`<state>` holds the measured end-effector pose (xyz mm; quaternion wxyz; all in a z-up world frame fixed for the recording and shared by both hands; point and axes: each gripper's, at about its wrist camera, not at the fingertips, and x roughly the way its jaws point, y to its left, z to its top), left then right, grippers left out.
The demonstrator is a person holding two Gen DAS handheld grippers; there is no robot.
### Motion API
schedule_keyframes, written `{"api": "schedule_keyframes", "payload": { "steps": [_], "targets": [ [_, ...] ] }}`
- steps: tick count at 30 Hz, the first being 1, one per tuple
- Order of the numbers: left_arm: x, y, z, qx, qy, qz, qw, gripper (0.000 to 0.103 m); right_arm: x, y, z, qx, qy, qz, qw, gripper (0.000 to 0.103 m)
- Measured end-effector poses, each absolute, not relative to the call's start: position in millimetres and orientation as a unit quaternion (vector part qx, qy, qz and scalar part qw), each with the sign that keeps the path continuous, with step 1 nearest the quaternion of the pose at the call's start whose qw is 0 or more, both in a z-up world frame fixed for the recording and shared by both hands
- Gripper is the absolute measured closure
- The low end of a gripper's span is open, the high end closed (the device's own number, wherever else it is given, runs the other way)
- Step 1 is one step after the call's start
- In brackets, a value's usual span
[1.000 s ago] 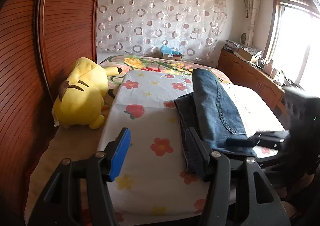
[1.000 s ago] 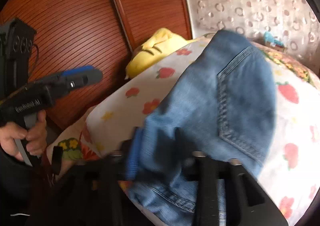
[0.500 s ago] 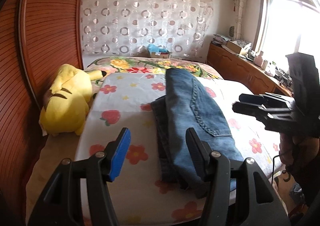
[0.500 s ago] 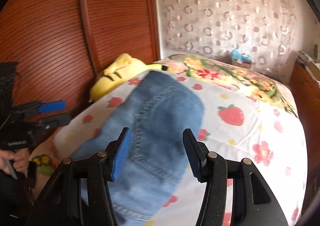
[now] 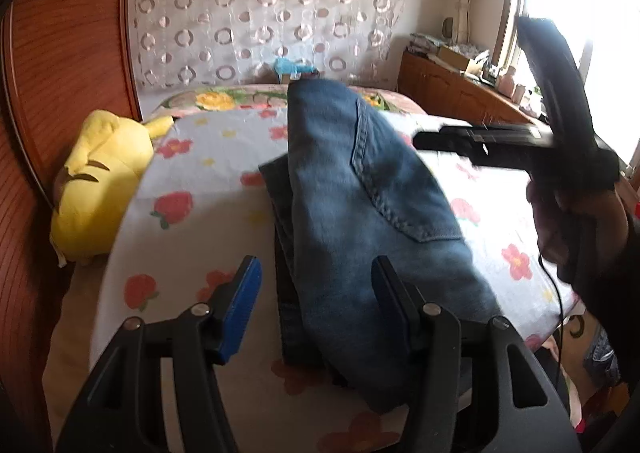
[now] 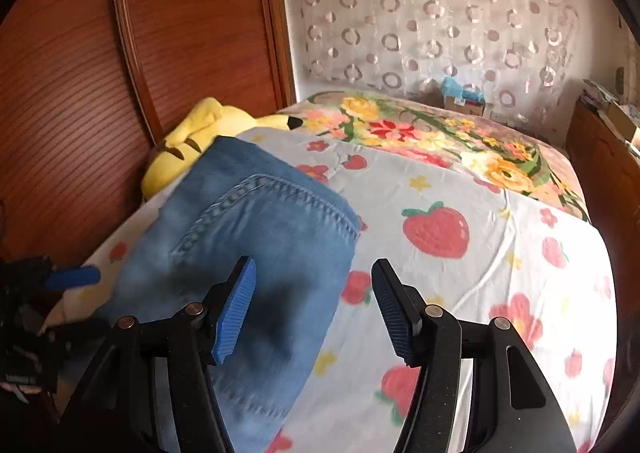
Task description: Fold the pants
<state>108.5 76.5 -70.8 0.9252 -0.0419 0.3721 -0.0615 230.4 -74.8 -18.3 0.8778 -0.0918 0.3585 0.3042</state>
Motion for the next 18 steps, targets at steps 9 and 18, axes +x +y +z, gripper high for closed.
{"api": "schedule_keyframes", "payload": {
  "steps": [9, 18],
  "targets": [
    [119.4, 87.6, -97.5, -0.075, 0.396, -0.067, 0.913, 0.047, 279.3, -57.3, -56.7, -0.088, 0.409, 0.326, 0.848, 0.033],
    [122.0, 91.9, -101.9, -0.103, 0.395, -0.083, 0.909, 0.047, 288.7, -60.6, -80.8, -0.040, 0.452, 0.385, 0.804, 0.031]
  ]
}}
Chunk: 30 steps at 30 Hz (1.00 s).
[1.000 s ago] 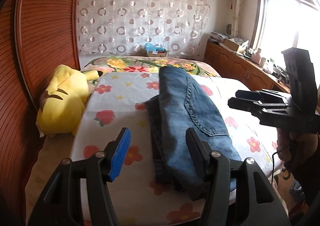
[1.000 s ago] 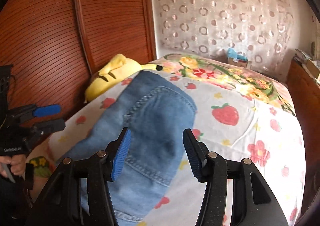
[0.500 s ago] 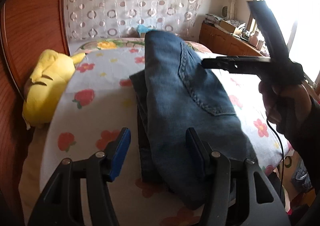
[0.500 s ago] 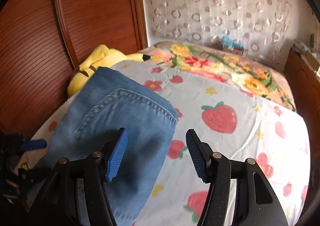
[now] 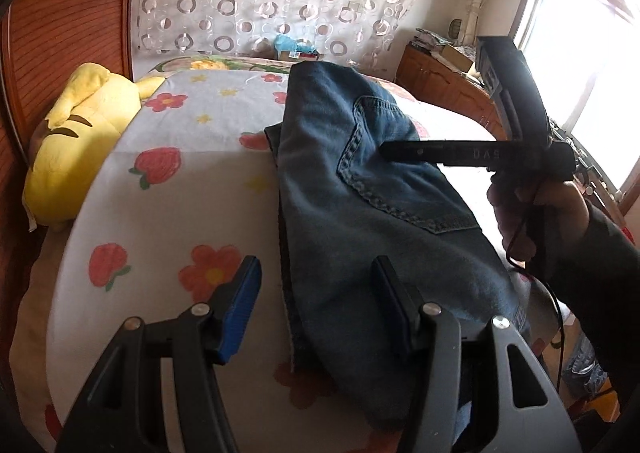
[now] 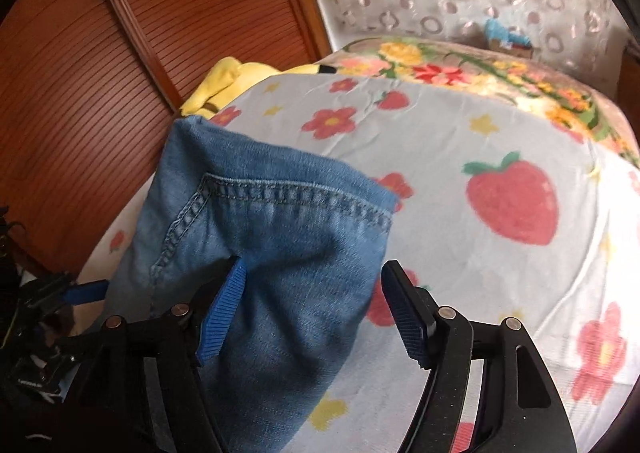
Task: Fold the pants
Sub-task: 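Grasp the folded jeans with the right gripper and lift it up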
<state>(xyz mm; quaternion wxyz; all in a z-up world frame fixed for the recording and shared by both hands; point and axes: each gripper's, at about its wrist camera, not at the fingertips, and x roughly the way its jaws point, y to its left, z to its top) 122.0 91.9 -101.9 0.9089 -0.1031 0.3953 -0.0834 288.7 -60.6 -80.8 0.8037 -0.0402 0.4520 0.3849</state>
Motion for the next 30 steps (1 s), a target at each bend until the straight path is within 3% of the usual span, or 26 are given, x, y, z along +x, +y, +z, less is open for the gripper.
{"api": "schedule_keyframes", "payload": {
  "steps": [2, 3, 6, 8, 10, 13, 21, 30],
  "targets": [
    [124.7, 90.9, -102.1, -0.108, 0.396, -0.093, 0.907, 0.048, 287.4, -60.2, -81.8, -0.036, 0.456, 0.393, 0.798, 0.031],
    [126.4, 90.0, -102.6, -0.113, 0.396, -0.103, 0.905, 0.056, 286.9, -59.8, -81.8, -0.037, 0.455, 0.394, 0.797, 0.032],
    [128.5, 88.0, -103.6, -0.126, 0.397, -0.123, 0.901, 0.070, 285.4, -59.6, -78.5, -0.031, 0.455, 0.406, 0.792, 0.045],
    [129.0, 87.6, -103.7, -0.140, 0.395, -0.139, 0.897, 0.081, 285.9, -61.0, -73.3, -0.019, 0.452, 0.421, 0.786, 0.066],
    [128.5, 85.2, -101.2, -0.139, 0.393, -0.144, 0.897, 0.093, 286.0, -62.9, -68.1, -0.010, 0.449, 0.428, 0.784, 0.073],
    [127.3, 84.9, -96.5, -0.136, 0.388, -0.146, 0.900, 0.100, 281.4, -60.3, -53.9, -0.015, 0.433, 0.436, 0.789, 0.079],
    [127.8, 109.9, -73.9, -0.143, 0.352, -0.127, 0.916, 0.102, 278.8, -12.8, -2.5, -0.036, 0.383, 0.461, 0.799, 0.083],
    [164.6, 177.6, -47.7, -0.138, 0.333, -0.078, 0.929, 0.102, 329.3, 61.5, 12.4, -0.033, 0.378, 0.469, 0.798, 0.084]
  ]
}}
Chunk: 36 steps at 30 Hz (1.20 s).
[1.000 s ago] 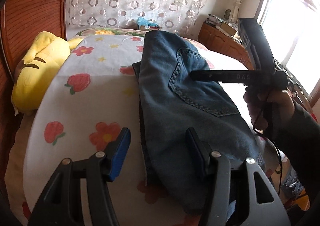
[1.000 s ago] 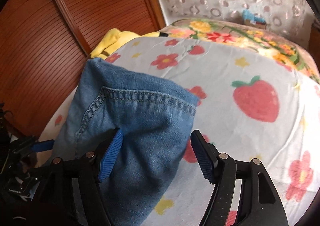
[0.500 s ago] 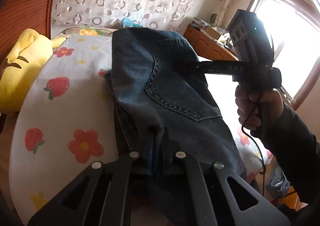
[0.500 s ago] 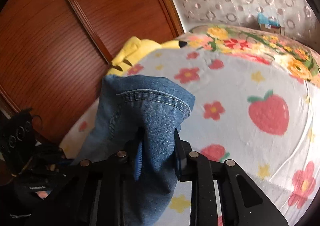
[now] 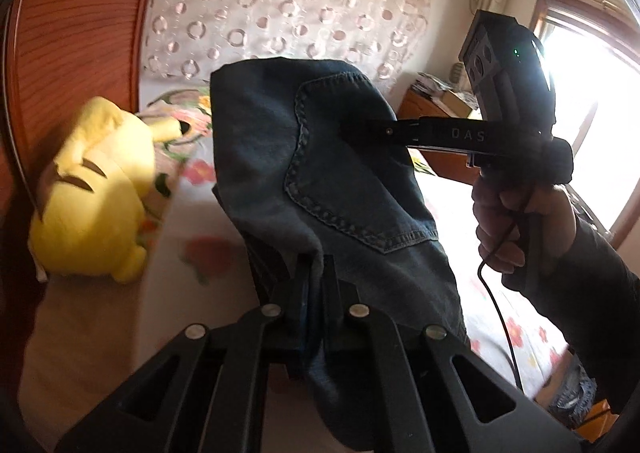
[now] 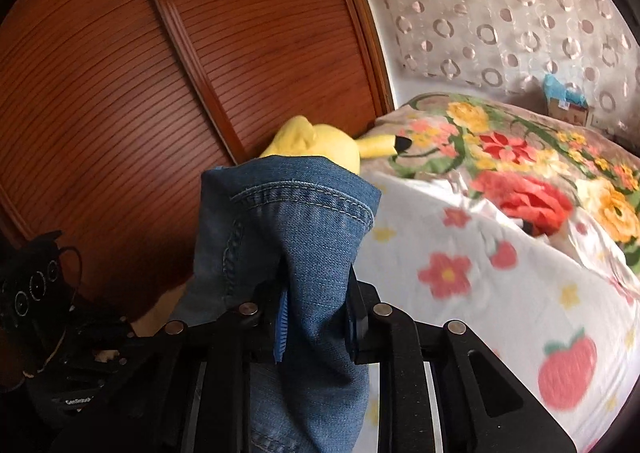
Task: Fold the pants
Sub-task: 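Grasp the folded jeans with the right gripper and lift it up, then carry the jeans to the yellow plush toy and release with the right gripper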
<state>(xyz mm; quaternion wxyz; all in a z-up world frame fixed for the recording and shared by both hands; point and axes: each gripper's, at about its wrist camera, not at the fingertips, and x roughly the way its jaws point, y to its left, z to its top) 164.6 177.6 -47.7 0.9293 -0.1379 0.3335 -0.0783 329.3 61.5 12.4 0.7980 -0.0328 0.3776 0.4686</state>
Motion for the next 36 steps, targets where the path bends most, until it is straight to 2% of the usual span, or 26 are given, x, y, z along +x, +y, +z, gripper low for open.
{"api": "schedule_keyframes", "payload": {
  "steps": [8, 16, 18, 20, 23, 25, 32, 33, 34, 35, 36],
  "targets": [
    [229.9, 233.3, -32.8, -0.115, 0.332, -0.035, 0.936, 0.102, 400.9, 109.7, 20.1, 0.021, 0.382, 0.452, 0.806, 0.084],
    [305.0, 261.8, -55.8, -0.076, 0.371, 0.001, 0.925, 0.102, 467.3, 122.0, -28.9, 0.062, 0.433, 0.352, 0.827, 0.083],
    [310.6, 260.2, -62.9, -0.066, 0.380, 0.012, 0.923, 0.102, 475.3, 118.0, -42.7, 0.052, 0.451, 0.328, 0.828, 0.080],
    [310.6, 261.0, -65.1, -0.069, 0.381, 0.013, 0.922, 0.102, 480.1, 111.1, -51.9, 0.042, 0.461, 0.315, 0.828, 0.067],
    [302.8, 264.3, -61.6, -0.083, 0.372, 0.012, 0.925, 0.102, 481.8, 101.7, -54.2, 0.019, 0.458, 0.312, 0.832, 0.054],
    [295.1, 261.9, -56.2, -0.088, 0.365, 0.008, 0.927, 0.102, 479.6, 99.4, -53.0, -0.001, 0.451, 0.310, 0.837, 0.051],
    [270.2, 238.8, -41.7, -0.091, 0.347, -0.005, 0.933, 0.102, 460.3, 93.5, -30.9, -0.045, 0.391, 0.336, 0.856, 0.052],
    [267.1, 233.6, -41.4, -0.090, 0.347, -0.008, 0.933, 0.101, 457.4, 94.0, -27.7, -0.047, 0.382, 0.349, 0.854, 0.056],
    [265.9, 230.6, -42.3, -0.089, 0.349, -0.009, 0.933, 0.101, 454.7, 95.6, -25.7, -0.054, 0.373, 0.355, 0.855, 0.069],
    [265.1, 227.3, -45.5, -0.087, 0.352, -0.008, 0.932, 0.101, 453.5, 98.1, -25.9, -0.063, 0.369, 0.359, 0.855, 0.074],
    [265.6, 225.6, -49.0, -0.084, 0.358, -0.006, 0.930, 0.101, 453.9, 101.3, -27.8, -0.070, 0.371, 0.360, 0.853, 0.075]
  ]
}}
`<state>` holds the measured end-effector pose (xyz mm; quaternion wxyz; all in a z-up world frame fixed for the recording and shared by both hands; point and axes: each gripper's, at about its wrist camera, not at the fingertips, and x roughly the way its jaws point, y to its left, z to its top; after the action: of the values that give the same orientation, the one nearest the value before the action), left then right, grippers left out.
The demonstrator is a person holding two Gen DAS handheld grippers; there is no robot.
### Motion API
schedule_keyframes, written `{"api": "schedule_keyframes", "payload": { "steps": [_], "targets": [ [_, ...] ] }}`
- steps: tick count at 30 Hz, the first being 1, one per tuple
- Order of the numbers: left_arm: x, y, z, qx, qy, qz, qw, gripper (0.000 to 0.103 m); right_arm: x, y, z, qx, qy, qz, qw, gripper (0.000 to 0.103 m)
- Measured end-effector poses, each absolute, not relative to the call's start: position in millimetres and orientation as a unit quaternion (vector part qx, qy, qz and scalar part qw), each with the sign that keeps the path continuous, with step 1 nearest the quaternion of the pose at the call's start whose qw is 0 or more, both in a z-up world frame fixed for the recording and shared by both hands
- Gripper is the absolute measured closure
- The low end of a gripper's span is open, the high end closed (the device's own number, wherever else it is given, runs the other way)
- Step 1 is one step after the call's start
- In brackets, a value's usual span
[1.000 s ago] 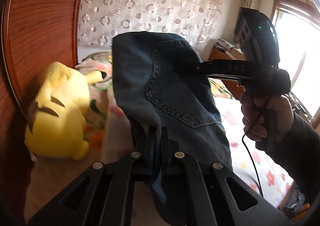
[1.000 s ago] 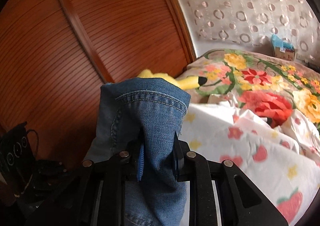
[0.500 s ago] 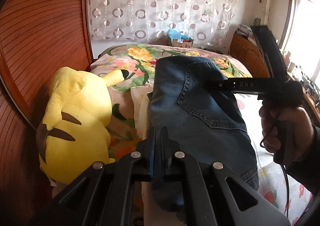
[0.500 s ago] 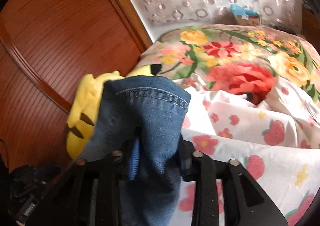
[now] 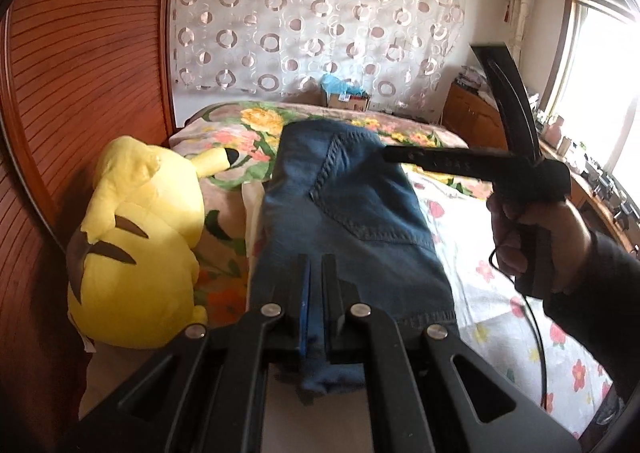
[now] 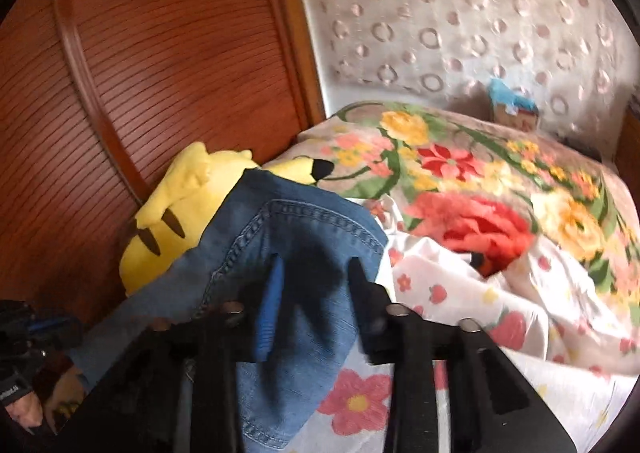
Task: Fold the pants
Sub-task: 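Carry the jeans to the yellow plush toy and release with the right gripper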
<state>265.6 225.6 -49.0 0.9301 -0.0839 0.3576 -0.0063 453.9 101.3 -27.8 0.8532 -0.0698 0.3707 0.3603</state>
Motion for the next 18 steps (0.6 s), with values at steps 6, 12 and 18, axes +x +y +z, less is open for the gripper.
{"api": "schedule_keyframes", "payload": {
  "steps": [6, 12, 18],
  "targets": [
    [264.6, 217.6, -82.8, -0.073, 0.392, 0.012, 0.917, 0.101, 474.8, 113.6, -58.0, -0.093, 0.412, 0.340, 0.840, 0.079],
    [256.9, 211.9, -83.5, -0.066, 0.386, 0.021, 0.920, 0.101, 459.9, 103.3, -53.4, -0.091, 0.407, 0.334, 0.845, 0.079],
    [238.8, 202.1, -55.6, -0.061, 0.361, 0.017, 0.931, 0.101, 410.2, 74.6, -15.1, -0.078, 0.376, 0.352, 0.854, 0.079]
  ]
}}
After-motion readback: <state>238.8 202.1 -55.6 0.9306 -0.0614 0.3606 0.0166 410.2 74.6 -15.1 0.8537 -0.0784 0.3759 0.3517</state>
